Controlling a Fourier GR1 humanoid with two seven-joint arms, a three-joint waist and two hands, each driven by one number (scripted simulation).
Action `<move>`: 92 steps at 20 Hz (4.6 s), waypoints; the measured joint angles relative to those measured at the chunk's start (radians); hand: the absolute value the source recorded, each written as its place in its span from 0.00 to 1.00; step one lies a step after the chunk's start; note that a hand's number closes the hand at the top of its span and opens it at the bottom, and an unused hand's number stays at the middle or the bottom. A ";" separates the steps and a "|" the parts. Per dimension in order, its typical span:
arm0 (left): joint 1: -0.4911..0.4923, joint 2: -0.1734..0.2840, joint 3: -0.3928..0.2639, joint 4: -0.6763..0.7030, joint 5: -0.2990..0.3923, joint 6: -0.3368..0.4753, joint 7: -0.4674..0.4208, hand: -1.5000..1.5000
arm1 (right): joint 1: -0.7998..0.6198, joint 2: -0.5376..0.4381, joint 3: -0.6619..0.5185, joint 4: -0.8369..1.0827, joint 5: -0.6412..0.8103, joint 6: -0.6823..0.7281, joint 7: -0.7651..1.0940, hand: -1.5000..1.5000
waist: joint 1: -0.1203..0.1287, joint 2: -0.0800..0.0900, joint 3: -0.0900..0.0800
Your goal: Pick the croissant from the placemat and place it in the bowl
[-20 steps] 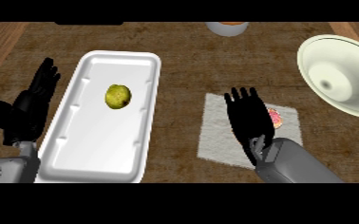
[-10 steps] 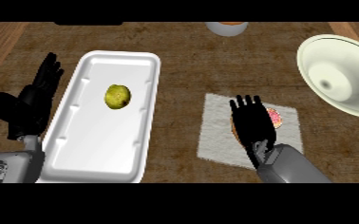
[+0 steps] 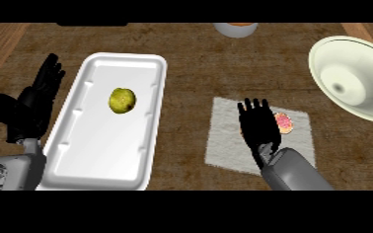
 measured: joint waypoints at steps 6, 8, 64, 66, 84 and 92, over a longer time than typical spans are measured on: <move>0.015 -0.006 0.010 -0.016 -0.005 -0.021 0.000 0.50 | -0.029 0.029 -0.037 0.096 0.019 -0.034 -0.090 1.00 | 0.003 -0.008 -0.005; 0.014 -0.011 0.011 -0.019 -0.010 -0.022 0.002 0.50 | -0.032 0.035 -0.043 0.113 0.033 -0.055 -0.110 1.00 | 0.002 -0.011 -0.008; 0.027 -0.061 0.036 -0.064 -0.052 -0.052 0.019 0.50 | -0.339 -0.234 -0.996 0.357 -0.280 -0.611 -0.466 1.00 | 0.016 0.006 0.001; 0.025 -0.061 0.036 -0.064 -0.055 -0.052 0.020 0.50 | -0.370 -0.259 -1.009 0.476 -0.278 -0.662 -0.528 1.00 | 0.019 0.007 0.001; -0.016 -0.063 0.041 -0.035 -0.063 -0.056 0.019 0.50 | -0.463 -0.407 -1.190 1.036 -0.416 -0.608 -0.794 0.00 | 0.025 0.013 0.005; 0.006 -0.064 0.048 -0.039 -0.065 -0.053 0.011 0.50 | -0.452 -0.499 -1.453 1.087 -0.691 -0.515 -0.906 0.00 | 0.012 0.008 0.004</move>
